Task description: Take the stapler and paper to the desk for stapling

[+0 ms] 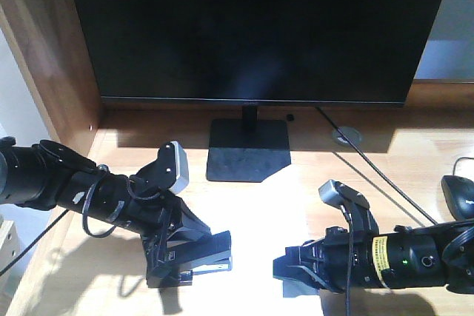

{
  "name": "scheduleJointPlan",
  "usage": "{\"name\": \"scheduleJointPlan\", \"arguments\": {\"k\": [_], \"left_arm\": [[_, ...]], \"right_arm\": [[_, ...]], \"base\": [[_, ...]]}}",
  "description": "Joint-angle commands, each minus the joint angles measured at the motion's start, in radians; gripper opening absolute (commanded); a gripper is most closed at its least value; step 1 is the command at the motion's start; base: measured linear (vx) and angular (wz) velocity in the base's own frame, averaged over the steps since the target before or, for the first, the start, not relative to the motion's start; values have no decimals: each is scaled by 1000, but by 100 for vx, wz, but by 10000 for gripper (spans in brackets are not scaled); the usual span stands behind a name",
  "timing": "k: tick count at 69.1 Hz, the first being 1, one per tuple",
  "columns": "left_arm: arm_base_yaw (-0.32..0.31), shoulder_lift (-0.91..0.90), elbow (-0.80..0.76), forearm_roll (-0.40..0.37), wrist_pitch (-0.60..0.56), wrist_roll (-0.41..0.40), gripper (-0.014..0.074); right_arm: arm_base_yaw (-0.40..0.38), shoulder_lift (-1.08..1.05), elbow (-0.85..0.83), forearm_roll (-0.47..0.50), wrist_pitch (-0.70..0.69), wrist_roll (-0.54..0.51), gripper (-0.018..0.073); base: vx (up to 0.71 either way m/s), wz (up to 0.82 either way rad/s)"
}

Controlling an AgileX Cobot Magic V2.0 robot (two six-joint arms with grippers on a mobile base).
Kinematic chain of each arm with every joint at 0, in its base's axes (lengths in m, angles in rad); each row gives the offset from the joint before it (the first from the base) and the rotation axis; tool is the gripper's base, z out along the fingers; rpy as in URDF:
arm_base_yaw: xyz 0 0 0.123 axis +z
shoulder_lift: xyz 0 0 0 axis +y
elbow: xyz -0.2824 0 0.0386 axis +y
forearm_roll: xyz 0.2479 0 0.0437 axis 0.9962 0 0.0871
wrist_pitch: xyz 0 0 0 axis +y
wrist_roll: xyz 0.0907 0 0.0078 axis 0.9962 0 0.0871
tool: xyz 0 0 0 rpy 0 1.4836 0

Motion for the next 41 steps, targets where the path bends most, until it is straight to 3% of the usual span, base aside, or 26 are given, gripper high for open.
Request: {"name": "scheduleJointPlan", "arguments": {"k": [1,26,41], "left_arm": [[-4,-39,-24,-48,43,2,-6],[-4,-39,-24,-49,44,2,-6],[-4,-39,-24,-153,88,4,-6]], "right_arm": [[1,-35,-18,25,-50,-14,-3],[1,-35,-18,20,-51,-14,-3],[1,-35,-18,14,-51,-14,-3]], "base": [[0,0],[0,0],[0,0]]}}
